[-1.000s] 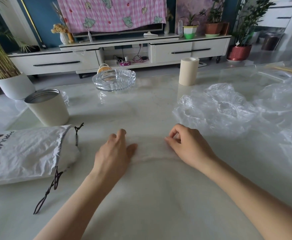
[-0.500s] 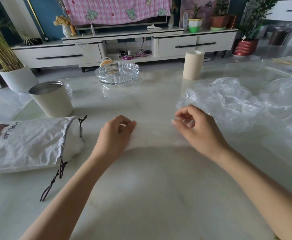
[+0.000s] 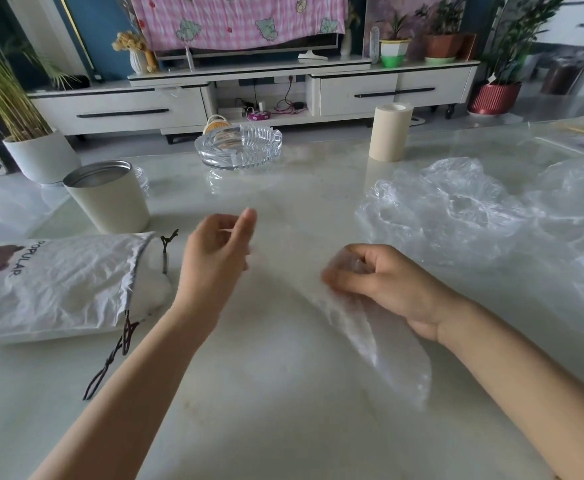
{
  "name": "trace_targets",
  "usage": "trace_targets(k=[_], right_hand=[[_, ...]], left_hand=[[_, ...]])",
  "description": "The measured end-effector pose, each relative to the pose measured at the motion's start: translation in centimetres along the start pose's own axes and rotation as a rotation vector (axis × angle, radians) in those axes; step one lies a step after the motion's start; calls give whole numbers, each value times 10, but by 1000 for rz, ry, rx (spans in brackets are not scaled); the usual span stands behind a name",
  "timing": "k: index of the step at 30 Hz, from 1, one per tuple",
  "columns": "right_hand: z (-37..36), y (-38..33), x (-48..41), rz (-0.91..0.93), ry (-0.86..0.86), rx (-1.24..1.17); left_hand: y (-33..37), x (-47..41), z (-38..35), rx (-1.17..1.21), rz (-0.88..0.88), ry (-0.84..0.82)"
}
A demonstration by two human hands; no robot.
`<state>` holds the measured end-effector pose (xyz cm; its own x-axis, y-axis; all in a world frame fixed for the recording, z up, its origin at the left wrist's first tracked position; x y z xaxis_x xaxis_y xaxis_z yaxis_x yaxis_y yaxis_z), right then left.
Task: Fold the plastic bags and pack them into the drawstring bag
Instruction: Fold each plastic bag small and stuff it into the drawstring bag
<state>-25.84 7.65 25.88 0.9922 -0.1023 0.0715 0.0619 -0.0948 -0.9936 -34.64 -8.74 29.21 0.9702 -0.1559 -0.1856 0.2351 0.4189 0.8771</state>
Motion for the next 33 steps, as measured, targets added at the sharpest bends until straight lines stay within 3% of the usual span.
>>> trace_targets(k=[3, 5, 8, 12, 15, 18, 21, 23, 27, 31, 33], right_hand=[[9, 3, -1, 8, 120, -127], [6, 7, -1, -21, 114, -144], [-1, 11, 0, -68, 54, -208], [-13, 10, 0, -110, -70, -383], [-10, 10, -2, -82, -18, -417], [1, 7, -4, -28, 77, -358], [3, 1, -4, 35, 84, -278], [1, -3, -3, 93, 94, -238], [8, -9, -1, 190, 186, -158], [17, -17, -2, 207, 169, -126], [17, -32, 3, 344, 150, 98]], left_hand=[[-8, 24, -53, 227, 185, -416], [-5, 41, -73, 224, 170, -548], [-3, 38, -66, 190, 141, -470], [6, 39, -68, 127, 56, -546], [9, 39, -67, 99, 11, -551], [5, 35, -63, 144, 57, -540], [-5, 34, -66, 354, 248, -518], [-5, 44, -80, 447, 331, -625], [-7, 65, -96, 340, 341, -823], [-17, 57, -87, 302, 391, -707], [-20, 51, -77, 322, 418, -631]])
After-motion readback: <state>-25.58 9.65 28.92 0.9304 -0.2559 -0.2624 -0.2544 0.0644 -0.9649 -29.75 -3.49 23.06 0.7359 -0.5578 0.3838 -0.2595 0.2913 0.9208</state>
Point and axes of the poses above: each hand's wrist, its own x-axis away from the middle knuckle, its own z-axis out of the back of the hand, y = z × x, the point moved 10 cm from there along -x, towards the middle knuckle, and after that the axes turned 15 degrees about -x, right-handed, at the moved point
